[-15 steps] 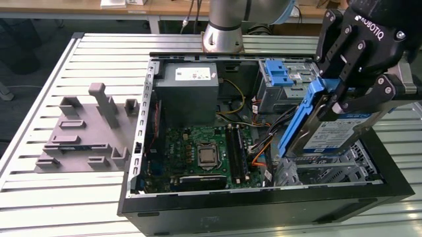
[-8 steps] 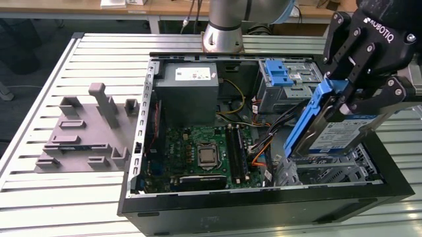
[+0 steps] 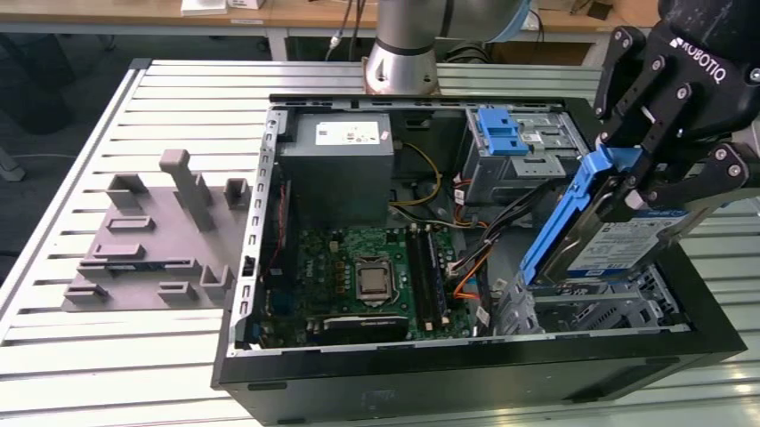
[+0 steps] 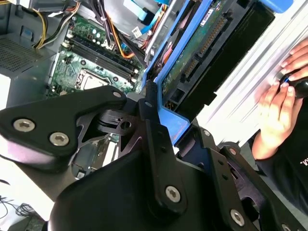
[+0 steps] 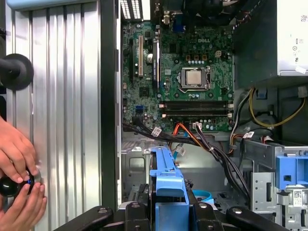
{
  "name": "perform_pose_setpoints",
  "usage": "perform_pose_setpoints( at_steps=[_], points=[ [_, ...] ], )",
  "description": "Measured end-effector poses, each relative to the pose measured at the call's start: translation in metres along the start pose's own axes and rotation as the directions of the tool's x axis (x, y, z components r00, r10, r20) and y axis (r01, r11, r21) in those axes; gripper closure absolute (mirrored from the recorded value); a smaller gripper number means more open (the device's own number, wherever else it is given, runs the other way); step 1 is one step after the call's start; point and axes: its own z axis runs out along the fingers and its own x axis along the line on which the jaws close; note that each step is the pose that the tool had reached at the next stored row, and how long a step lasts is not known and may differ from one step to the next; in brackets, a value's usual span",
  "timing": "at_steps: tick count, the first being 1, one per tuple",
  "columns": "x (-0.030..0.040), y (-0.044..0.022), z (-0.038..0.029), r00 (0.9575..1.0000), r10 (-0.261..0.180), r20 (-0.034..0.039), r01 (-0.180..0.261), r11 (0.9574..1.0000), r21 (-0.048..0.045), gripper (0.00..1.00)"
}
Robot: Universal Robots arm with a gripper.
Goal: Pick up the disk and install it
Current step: 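Insert the disk into the insertion slot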
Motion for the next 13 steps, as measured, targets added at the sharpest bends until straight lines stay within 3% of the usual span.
perform_pose_setpoints(
  at_steps=[6,13],
  points=[
    [-0.0001,-0.0062,0.0032,1.0,0.0,0.0,0.0,1.0,0.0,0.64],
    [-0.0001,-0.0066,0.0091,1.0,-0.002,0.0024,0.002,1.0,0.0001,0.64]
  ],
)
